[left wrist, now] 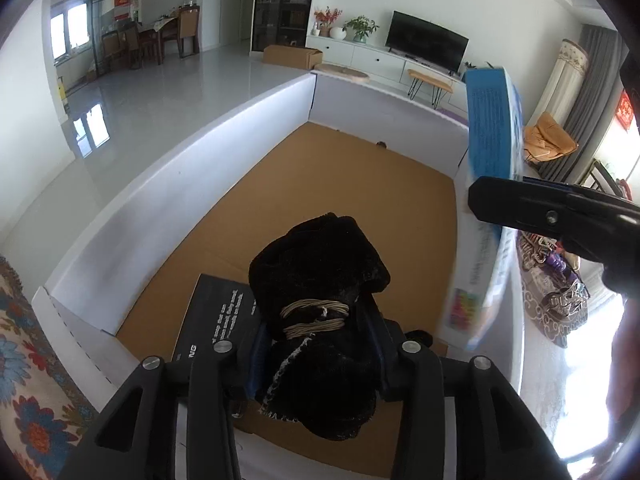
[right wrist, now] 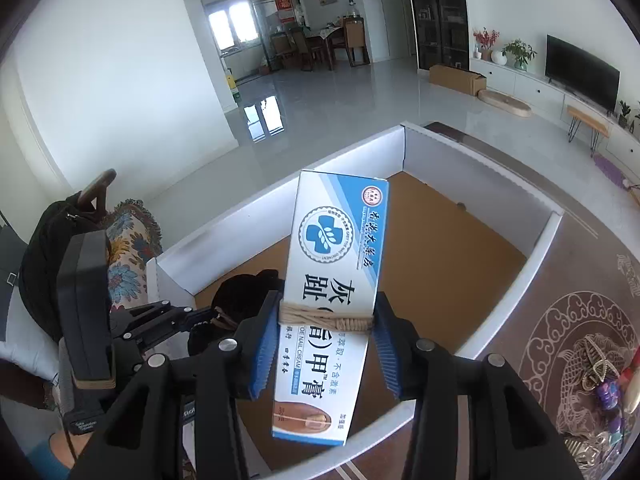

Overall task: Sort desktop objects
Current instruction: 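Carry both items into the white bin and open both grippers, then bring both open tools back over the table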

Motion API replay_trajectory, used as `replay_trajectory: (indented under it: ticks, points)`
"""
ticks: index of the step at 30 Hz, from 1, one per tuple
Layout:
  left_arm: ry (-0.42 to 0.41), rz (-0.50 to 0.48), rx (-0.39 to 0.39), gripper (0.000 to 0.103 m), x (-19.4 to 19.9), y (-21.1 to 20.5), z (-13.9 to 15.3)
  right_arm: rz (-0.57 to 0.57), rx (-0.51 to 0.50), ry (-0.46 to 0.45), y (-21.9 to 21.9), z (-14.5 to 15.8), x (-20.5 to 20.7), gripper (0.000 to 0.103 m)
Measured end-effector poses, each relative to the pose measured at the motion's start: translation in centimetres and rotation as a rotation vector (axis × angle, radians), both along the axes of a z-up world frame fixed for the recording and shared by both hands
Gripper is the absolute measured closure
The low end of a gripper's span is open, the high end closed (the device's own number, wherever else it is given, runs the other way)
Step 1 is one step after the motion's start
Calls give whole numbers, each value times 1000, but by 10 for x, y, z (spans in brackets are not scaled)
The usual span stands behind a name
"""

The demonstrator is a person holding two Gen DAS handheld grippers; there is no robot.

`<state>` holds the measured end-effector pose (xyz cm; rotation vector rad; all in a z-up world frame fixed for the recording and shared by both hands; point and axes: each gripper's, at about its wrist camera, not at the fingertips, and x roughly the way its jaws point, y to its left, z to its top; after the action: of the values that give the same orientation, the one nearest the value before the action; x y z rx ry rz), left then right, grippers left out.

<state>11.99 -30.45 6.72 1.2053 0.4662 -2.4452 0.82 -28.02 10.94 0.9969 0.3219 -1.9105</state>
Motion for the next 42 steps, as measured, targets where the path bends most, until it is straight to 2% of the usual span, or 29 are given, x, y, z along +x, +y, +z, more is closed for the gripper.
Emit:
replay_trajectory:
  ticks: [1, 2, 3, 6, 9, 13, 15, 17, 18, 20, 24, 25, 27, 29, 33, 42]
  points:
    - [-16, 10, 4, 33, 1, -2, -6, -5, 17, -9, -7, -12, -2, 54]
    - [-22, 24, 2, 24, 3, -2, -10, -16, 29, -7, -11, -21, -4, 50]
    - [-12, 39, -6, 16, 6, -2, -10, -36, 39, 6, -10, -28, -5, 41]
    - [27, 63, -34, 15, 11, 3, -6, -59, -15, 44, 13, -30, -5, 32]
    - [92, 34, -57, 15, 12, 25, 7, -98, -76, 128, 63, -21, 7, 18]
    - [188, -112, -51, 15, 2, 82, 32, -232, -107, 214, 155, -29, 17, 13]
    - [218, -215, -43, 15, -8, 120, 41, -337, -80, 228, 208, -45, 17, 12]
    - [225, -324, -30, 10, -19, 161, 42, -461, -27, 211, 263, -65, 13, 12]
    - [217, -379, -18, 1, -25, 182, 38, -522, 10, 186, 289, -77, 9, 12]
    - [202, -466, -7, 0, -39, 220, 24, -638, 92, 137, 337, -100, 0, 12]
    - [99, -539, -82, 0, -83, 278, -35, -785, 210, 25, 407, -140, -21, 12]
    - [71, -543, -95, 0, -96, 287, -49, -808, 221, 2, 415, -147, -27, 12]
    - [38, -547, -111, 0, -116, 305, -66, -834, 207, 29, 426, -146, -31, 8]
    - [35, -544, -123, 0, -137, 315, -73, -850, 221, 46, 429, -146, -38, 0]
    - [34, -540, -161, 0, -169, 328, -77, -875, 209, 29, 432, -143, -48, 0]
    - [-13, -543, -109, 0, -174, 322, -86, -875, 207, 27, 435, -142, -50, 0]
